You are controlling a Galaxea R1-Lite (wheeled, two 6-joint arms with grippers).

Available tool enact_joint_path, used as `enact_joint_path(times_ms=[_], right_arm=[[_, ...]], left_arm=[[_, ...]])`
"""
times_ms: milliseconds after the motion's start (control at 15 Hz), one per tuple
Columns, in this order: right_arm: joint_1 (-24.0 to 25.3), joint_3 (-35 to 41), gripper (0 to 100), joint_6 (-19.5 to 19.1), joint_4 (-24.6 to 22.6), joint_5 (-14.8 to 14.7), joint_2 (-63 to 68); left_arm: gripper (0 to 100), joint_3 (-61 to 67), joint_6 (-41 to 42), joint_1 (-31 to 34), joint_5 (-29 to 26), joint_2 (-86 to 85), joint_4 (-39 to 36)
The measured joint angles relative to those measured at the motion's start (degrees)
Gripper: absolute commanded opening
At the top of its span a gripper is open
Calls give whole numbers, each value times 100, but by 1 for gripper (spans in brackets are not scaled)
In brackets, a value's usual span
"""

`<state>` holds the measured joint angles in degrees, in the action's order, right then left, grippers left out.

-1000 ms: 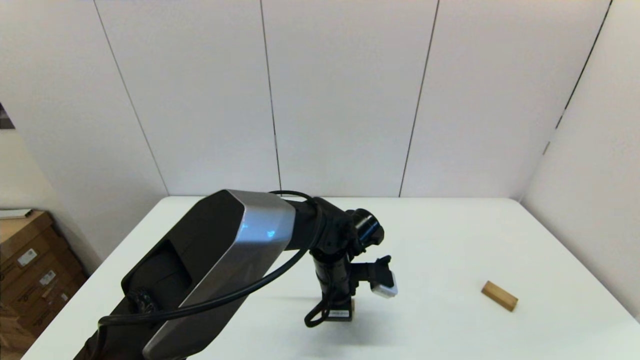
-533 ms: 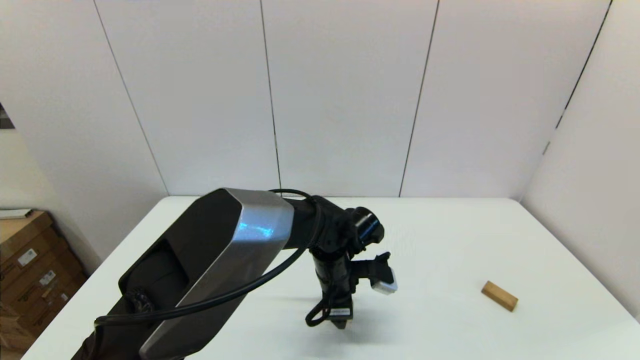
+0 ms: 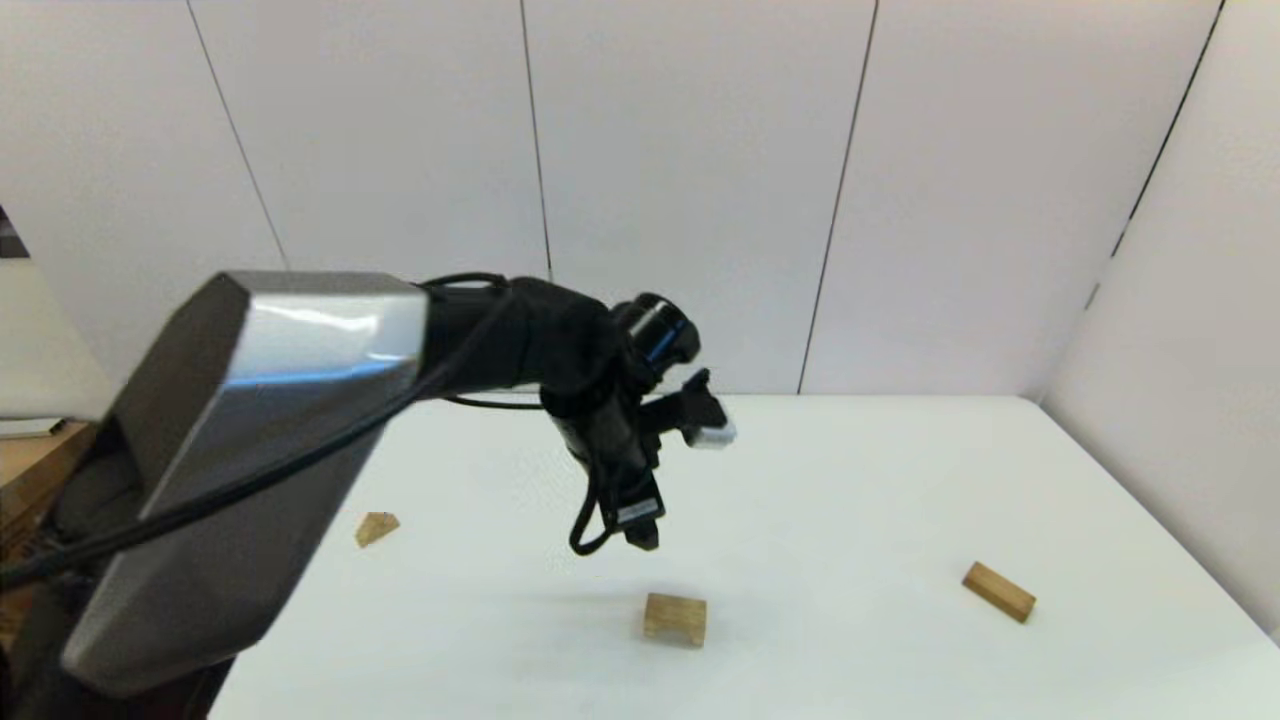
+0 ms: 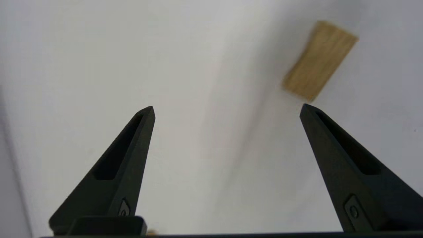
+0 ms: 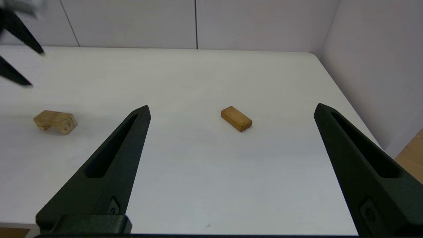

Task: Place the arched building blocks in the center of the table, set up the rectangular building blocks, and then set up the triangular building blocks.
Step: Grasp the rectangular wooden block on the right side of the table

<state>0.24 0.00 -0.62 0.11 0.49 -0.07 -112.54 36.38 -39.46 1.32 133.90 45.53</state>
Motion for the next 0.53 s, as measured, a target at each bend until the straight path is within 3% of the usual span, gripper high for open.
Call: enact_joint_path(times_ms=[533], right_arm=[[0,0,100,2,-1,0,0]], left_arm=[[100,907,-124,1471,0,-2147,171]])
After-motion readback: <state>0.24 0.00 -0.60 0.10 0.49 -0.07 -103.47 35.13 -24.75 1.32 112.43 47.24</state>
